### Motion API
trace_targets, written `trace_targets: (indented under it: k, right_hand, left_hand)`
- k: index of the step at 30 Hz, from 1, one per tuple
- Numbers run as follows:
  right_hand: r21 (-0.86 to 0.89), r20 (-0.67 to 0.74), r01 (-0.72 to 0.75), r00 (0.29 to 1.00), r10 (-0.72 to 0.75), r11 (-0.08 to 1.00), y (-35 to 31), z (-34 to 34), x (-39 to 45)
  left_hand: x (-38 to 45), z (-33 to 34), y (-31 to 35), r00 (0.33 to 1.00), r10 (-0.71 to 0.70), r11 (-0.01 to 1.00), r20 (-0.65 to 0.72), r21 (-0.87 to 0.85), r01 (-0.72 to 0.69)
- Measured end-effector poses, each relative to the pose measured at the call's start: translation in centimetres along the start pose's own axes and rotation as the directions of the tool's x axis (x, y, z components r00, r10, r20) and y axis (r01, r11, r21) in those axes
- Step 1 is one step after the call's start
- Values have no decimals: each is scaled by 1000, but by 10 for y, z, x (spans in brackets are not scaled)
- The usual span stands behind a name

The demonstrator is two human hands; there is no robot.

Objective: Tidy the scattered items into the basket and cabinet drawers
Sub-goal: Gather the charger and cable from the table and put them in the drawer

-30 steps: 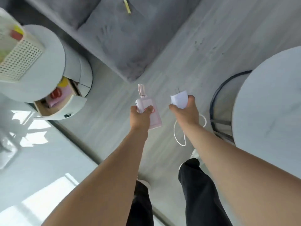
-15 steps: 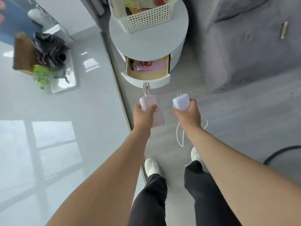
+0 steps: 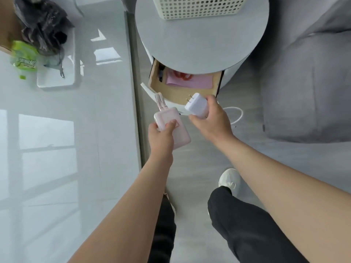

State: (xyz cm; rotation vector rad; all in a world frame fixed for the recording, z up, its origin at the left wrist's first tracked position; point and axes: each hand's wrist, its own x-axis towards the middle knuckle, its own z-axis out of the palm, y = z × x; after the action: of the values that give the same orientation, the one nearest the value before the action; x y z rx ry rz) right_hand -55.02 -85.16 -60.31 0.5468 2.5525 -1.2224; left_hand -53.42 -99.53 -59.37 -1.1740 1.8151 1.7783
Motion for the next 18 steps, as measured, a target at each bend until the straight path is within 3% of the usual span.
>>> trace_targets:
  k: [6, 9, 12, 15, 18]
  right_hand:
    - [-108, 77, 300, 953, -293, 948, 15, 27, 104]
    - [-271, 212, 313, 942, -261, 910, 12, 34, 144]
    - [-342, 283, 350, 923, -260, 872, -4, 27, 172]
    - [-327, 229, 481, 876, -425, 814, -23, 22, 186]
    - [-167, 133, 611, 792, -596, 774, -40, 11, 188]
  left_hand:
    - [87, 18, 1, 997, 48, 998, 66, -46, -45]
    - [116, 24, 6, 988, -32, 978, 148, -199, 61]
    - [138, 43, 23, 975, 47, 968, 218, -250, 9]
    - [168, 57, 38, 954, 200, 958, 224, -248, -143]
    - [189, 57, 54, 952, 250, 936, 178, -296, -191]
